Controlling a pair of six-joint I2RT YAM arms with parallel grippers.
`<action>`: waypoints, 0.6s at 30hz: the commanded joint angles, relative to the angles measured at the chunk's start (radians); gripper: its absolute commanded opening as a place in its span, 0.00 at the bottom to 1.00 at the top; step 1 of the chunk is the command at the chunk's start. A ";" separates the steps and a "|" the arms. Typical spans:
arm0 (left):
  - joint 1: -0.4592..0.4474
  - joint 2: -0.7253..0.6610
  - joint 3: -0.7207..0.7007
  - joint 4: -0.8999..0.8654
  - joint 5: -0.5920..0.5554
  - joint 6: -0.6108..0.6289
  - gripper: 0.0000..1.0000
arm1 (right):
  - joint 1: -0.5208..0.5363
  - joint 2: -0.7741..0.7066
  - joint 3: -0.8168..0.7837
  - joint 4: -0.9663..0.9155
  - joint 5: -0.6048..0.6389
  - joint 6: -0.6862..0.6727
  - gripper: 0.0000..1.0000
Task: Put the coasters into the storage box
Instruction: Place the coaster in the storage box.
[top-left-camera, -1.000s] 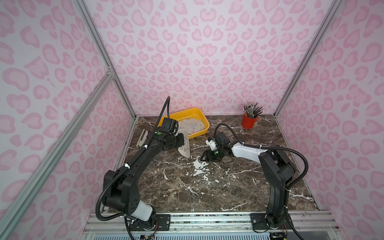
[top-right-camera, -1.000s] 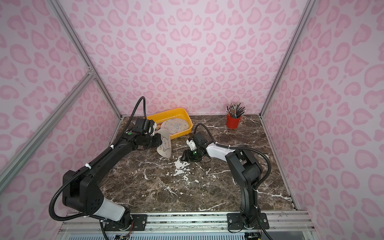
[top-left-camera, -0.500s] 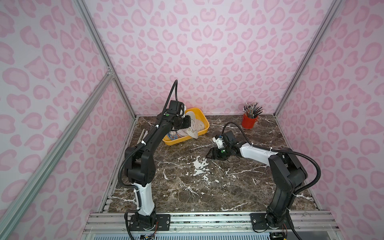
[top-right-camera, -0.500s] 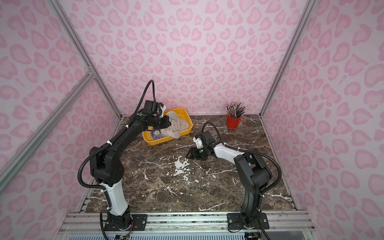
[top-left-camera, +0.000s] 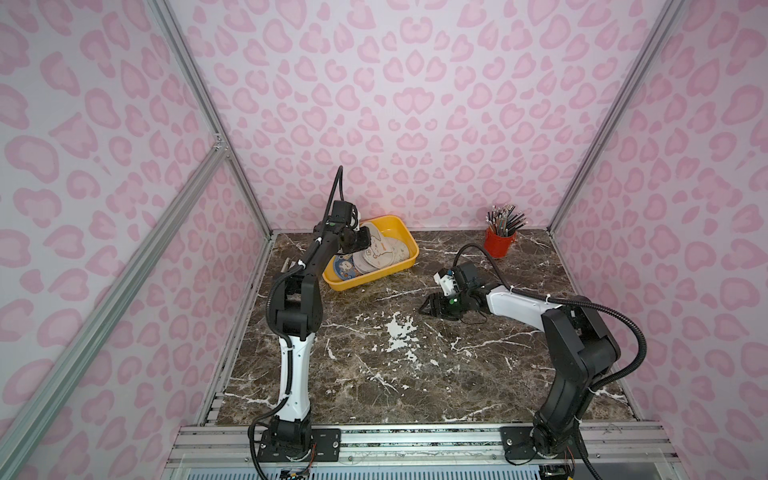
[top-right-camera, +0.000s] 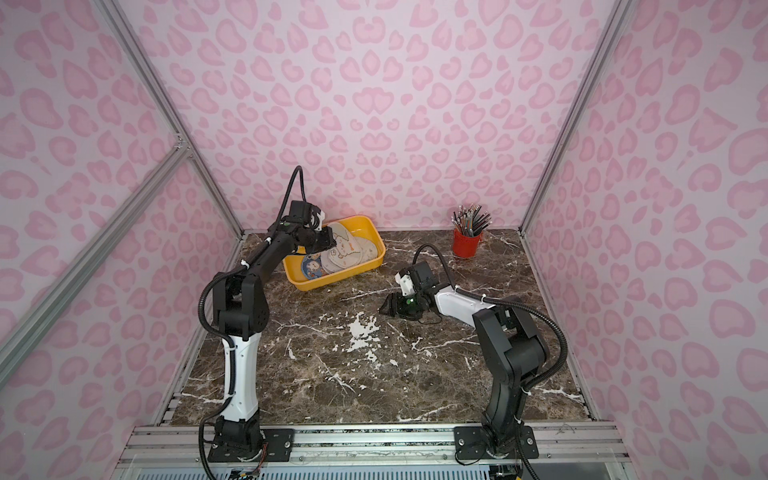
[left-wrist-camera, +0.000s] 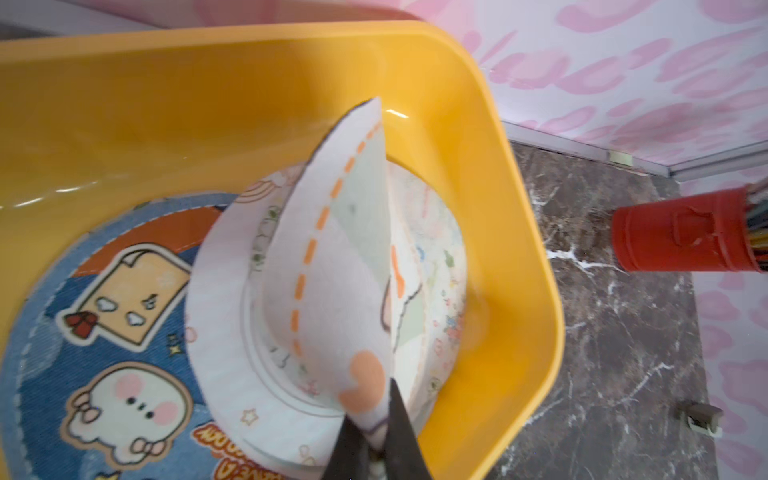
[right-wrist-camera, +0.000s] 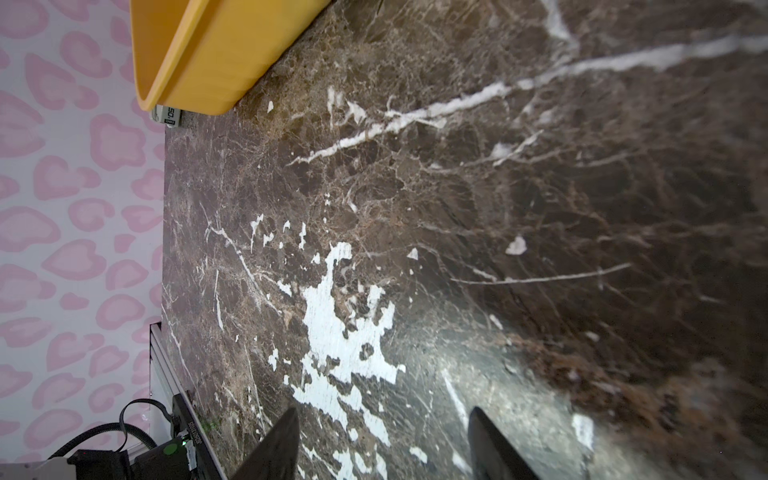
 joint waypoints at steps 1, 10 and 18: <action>0.015 0.002 0.007 -0.028 -0.072 0.020 0.19 | -0.006 -0.008 -0.006 0.008 -0.002 -0.007 0.65; 0.019 -0.102 -0.116 -0.011 -0.177 0.024 0.71 | -0.033 -0.052 -0.023 0.003 0.015 -0.026 0.67; 0.019 -0.290 -0.360 0.099 -0.193 0.032 0.84 | -0.091 -0.087 -0.004 -0.016 0.093 -0.119 0.74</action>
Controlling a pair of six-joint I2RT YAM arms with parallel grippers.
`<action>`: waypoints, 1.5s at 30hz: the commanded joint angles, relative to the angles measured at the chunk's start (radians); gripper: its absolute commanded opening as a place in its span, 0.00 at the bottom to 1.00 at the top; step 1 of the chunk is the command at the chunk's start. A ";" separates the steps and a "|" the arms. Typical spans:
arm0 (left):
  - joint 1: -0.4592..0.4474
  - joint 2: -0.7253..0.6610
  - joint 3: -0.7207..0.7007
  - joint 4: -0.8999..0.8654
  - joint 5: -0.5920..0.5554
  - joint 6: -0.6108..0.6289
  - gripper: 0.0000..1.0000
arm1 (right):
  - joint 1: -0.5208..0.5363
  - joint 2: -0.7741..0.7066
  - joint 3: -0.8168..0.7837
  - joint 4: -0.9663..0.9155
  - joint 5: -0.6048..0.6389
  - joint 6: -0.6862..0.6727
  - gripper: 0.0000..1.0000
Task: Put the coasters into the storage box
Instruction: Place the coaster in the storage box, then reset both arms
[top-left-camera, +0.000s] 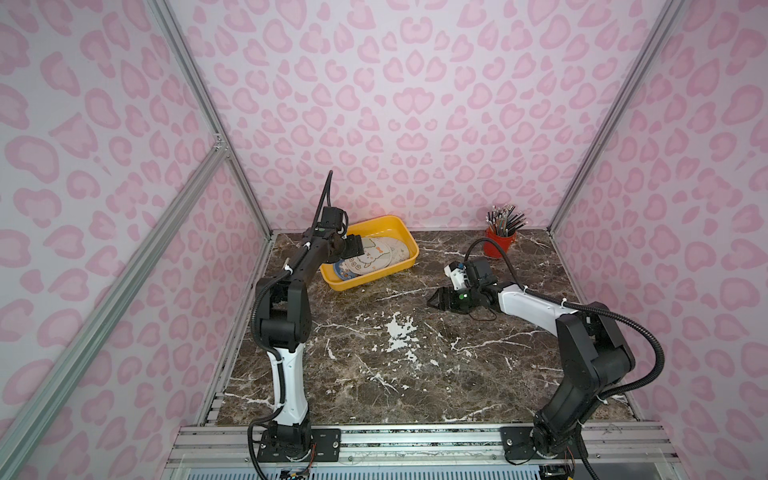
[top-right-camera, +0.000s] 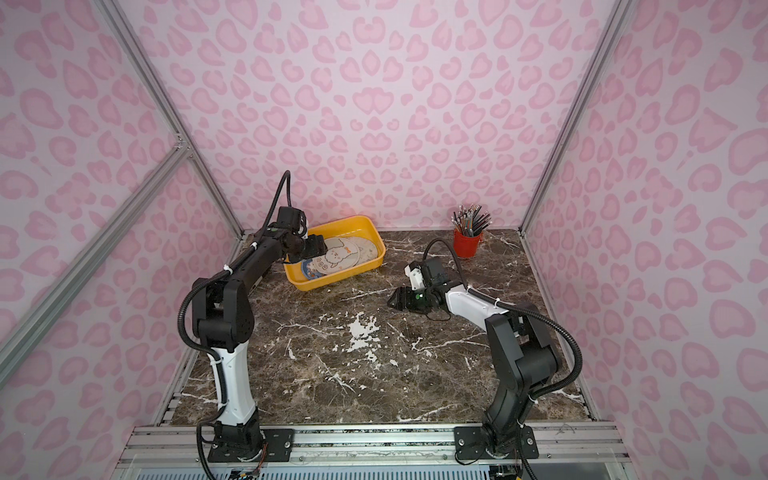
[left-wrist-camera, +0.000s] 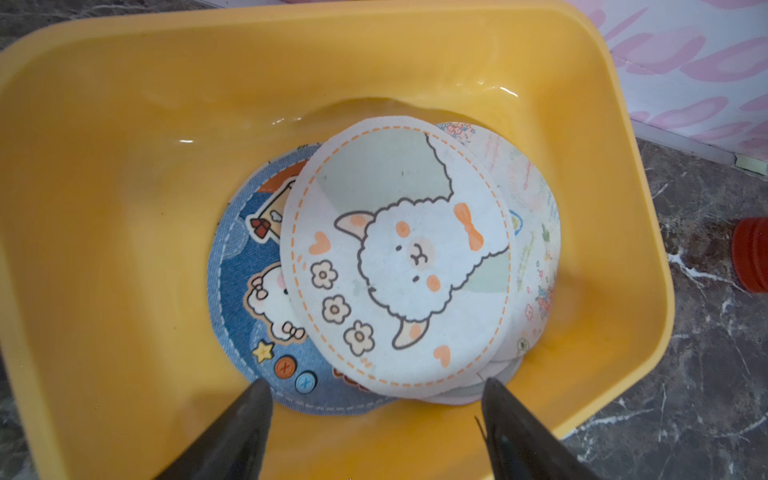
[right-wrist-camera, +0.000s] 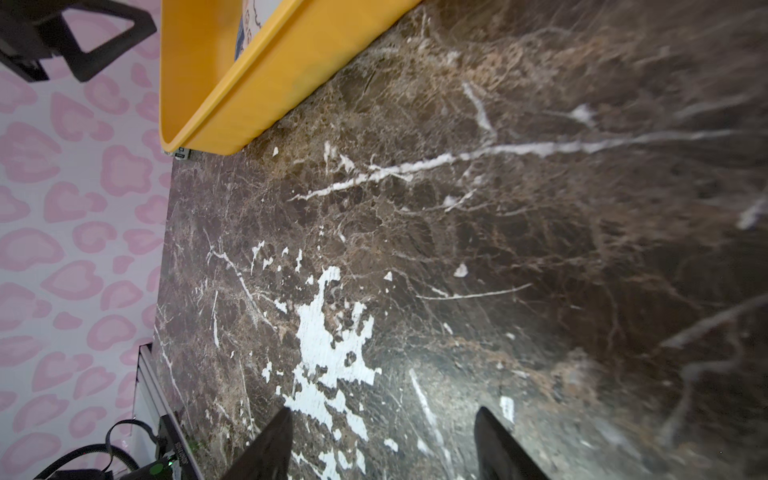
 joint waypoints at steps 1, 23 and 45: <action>0.000 -0.088 -0.105 0.097 -0.022 0.017 0.86 | -0.027 -0.010 0.019 -0.011 0.063 -0.074 0.77; 0.000 -0.626 -0.867 0.461 -0.182 0.201 0.98 | -0.260 -0.124 -0.066 0.230 0.417 -0.316 0.99; 0.089 -0.714 -1.311 1.113 -0.237 0.346 1.00 | -0.415 -0.180 -0.589 1.055 0.427 -0.453 0.99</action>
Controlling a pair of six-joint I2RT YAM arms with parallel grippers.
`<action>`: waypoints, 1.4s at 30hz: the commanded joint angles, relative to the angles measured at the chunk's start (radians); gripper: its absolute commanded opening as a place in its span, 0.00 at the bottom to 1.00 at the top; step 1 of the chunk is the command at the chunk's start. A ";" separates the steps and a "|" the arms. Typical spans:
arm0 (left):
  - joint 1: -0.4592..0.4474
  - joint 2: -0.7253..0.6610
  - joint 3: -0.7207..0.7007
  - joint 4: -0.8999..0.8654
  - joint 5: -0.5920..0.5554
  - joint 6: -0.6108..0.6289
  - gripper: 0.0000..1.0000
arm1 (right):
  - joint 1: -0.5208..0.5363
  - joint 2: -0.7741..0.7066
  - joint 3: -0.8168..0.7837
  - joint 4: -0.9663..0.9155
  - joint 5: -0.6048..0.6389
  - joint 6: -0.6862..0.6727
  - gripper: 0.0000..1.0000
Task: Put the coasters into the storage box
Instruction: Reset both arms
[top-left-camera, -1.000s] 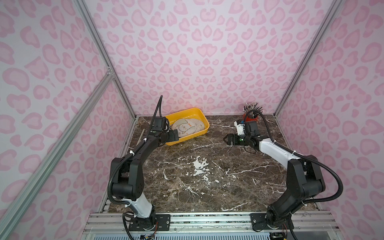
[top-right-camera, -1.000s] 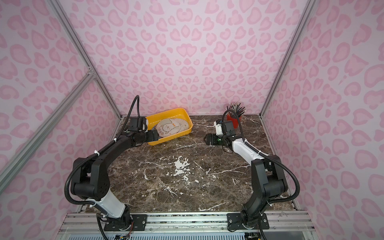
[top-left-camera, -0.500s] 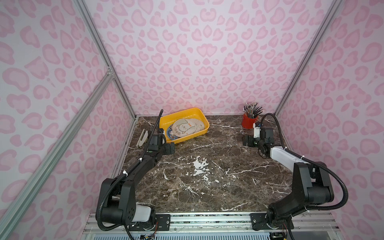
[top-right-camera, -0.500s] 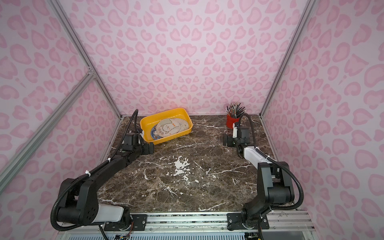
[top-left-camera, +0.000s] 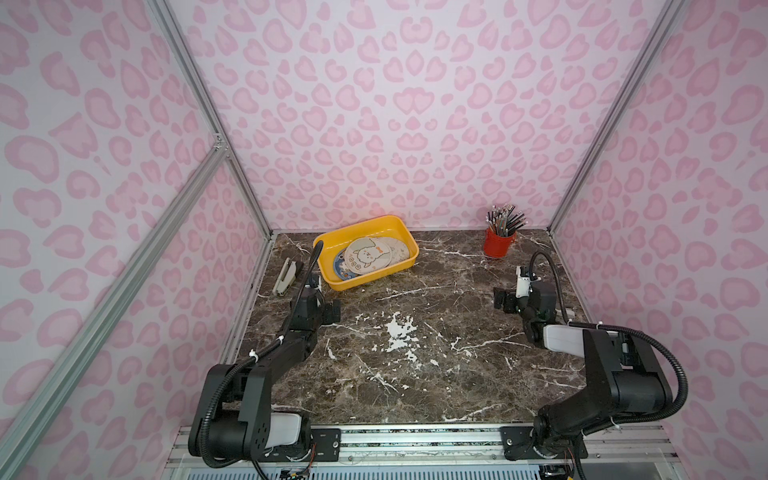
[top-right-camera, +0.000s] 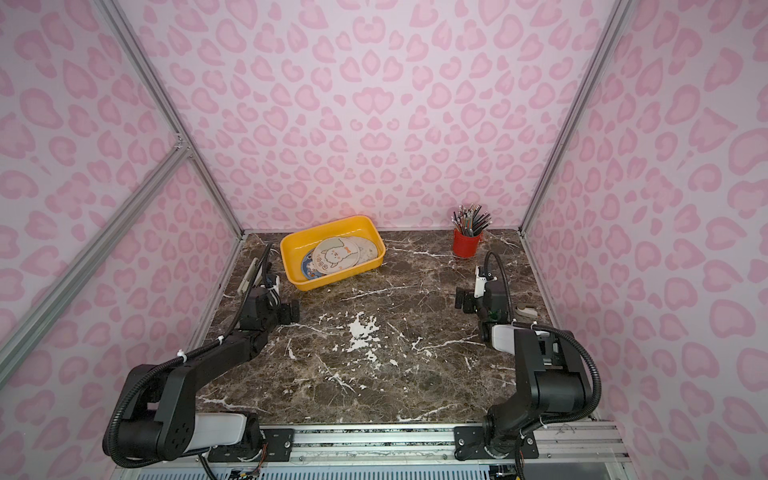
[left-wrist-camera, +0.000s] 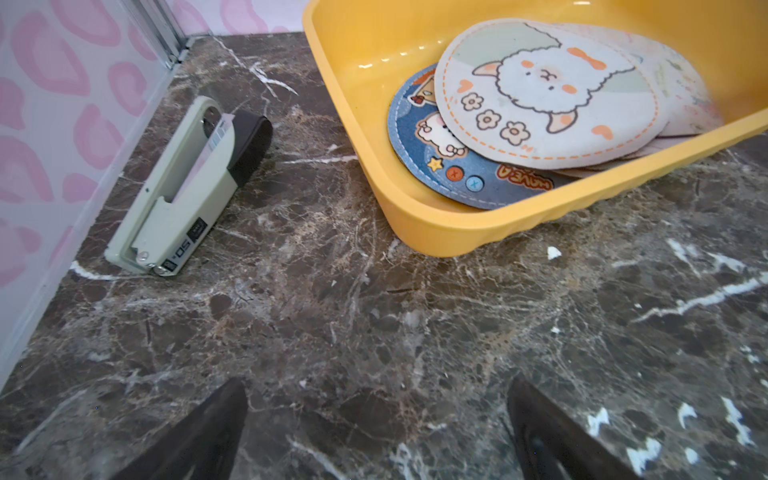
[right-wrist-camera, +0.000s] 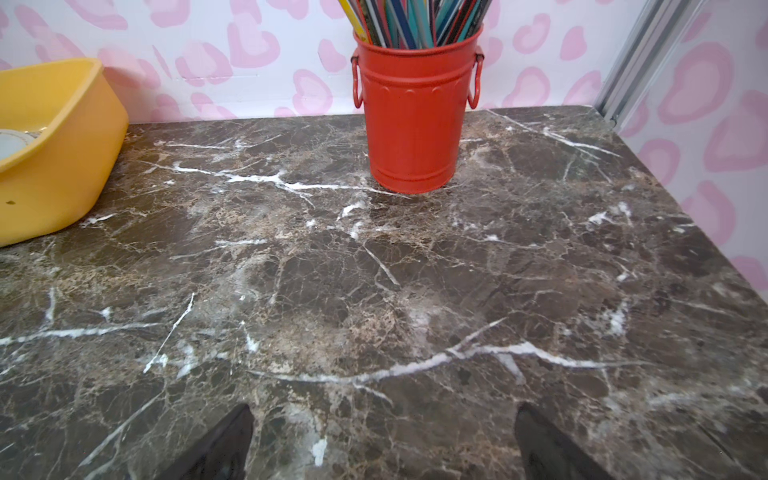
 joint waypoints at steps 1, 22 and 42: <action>0.022 0.024 -0.028 0.216 0.013 0.031 0.99 | 0.000 -0.004 -0.034 0.194 -0.006 -0.039 0.99; 0.040 0.201 -0.064 0.444 0.040 0.052 0.99 | 0.001 -0.008 -0.325 0.715 -0.015 -0.052 0.99; 0.034 0.205 -0.054 0.432 0.032 0.053 0.99 | 0.001 -0.024 -0.308 0.659 -0.006 -0.049 0.99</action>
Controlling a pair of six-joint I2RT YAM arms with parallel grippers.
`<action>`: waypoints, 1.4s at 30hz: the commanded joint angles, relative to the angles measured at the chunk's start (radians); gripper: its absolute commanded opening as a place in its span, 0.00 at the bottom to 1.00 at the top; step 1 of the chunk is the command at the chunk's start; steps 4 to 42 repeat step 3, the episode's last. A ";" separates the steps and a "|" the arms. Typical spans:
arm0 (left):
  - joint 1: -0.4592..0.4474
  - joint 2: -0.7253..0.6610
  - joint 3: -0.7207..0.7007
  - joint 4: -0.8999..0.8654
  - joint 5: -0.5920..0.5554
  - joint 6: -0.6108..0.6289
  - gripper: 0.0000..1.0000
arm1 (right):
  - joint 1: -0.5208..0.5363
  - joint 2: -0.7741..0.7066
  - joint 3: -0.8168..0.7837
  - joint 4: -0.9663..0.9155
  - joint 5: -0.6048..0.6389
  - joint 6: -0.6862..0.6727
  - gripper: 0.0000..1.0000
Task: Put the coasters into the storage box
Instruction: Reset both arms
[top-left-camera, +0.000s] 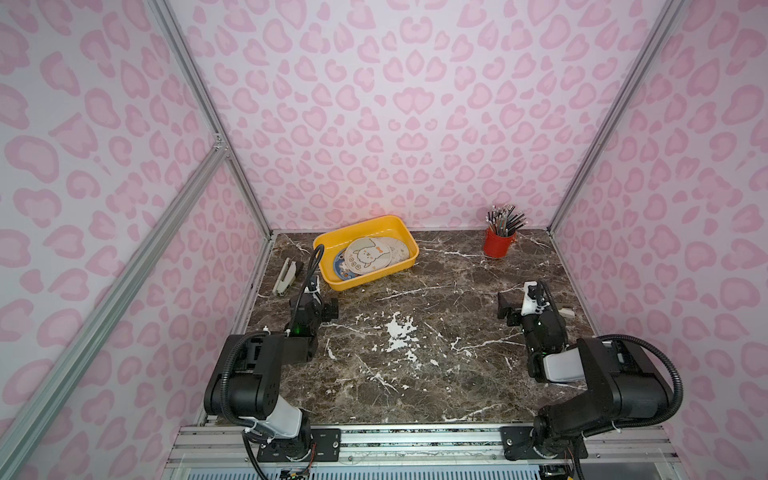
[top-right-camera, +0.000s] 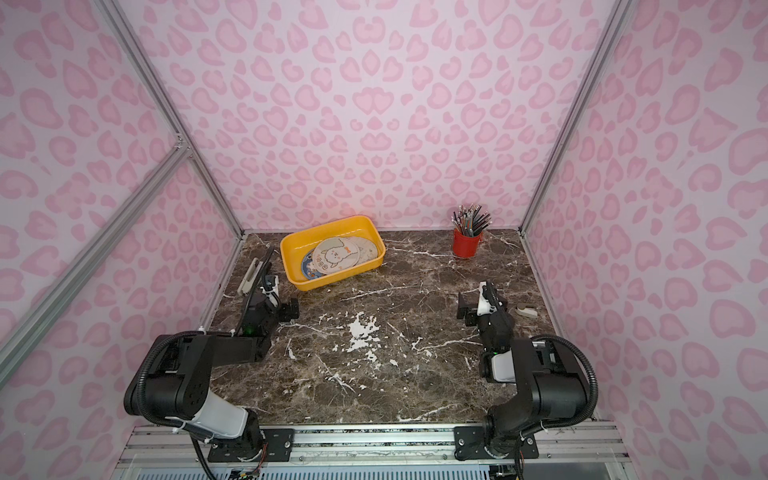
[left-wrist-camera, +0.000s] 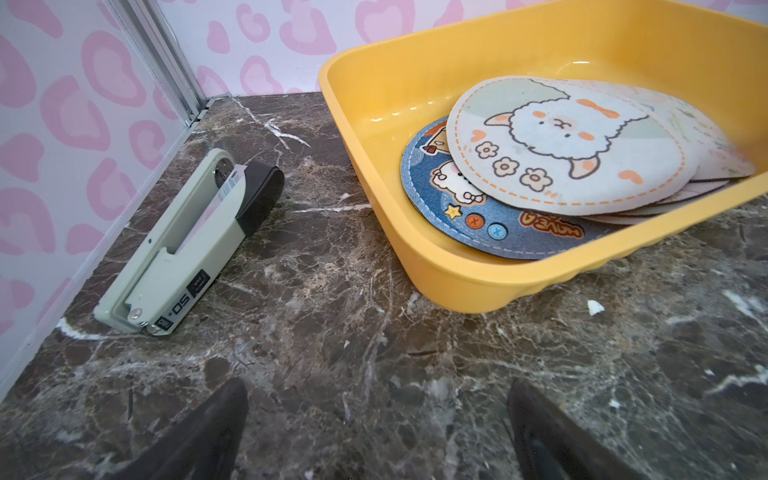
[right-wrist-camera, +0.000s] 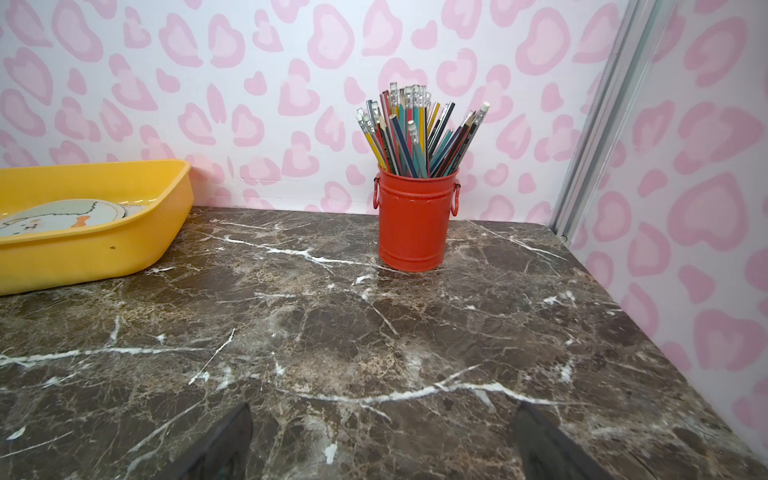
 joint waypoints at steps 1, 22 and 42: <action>0.000 0.000 0.006 0.030 -0.001 0.003 0.99 | 0.002 0.001 0.001 0.052 0.009 -0.006 0.99; -0.001 0.000 0.003 0.034 -0.001 0.005 0.99 | 0.001 0.001 0.002 0.050 0.008 -0.004 0.99; -0.001 0.000 0.003 0.034 -0.001 0.005 0.99 | 0.001 0.001 0.002 0.050 0.008 -0.004 0.99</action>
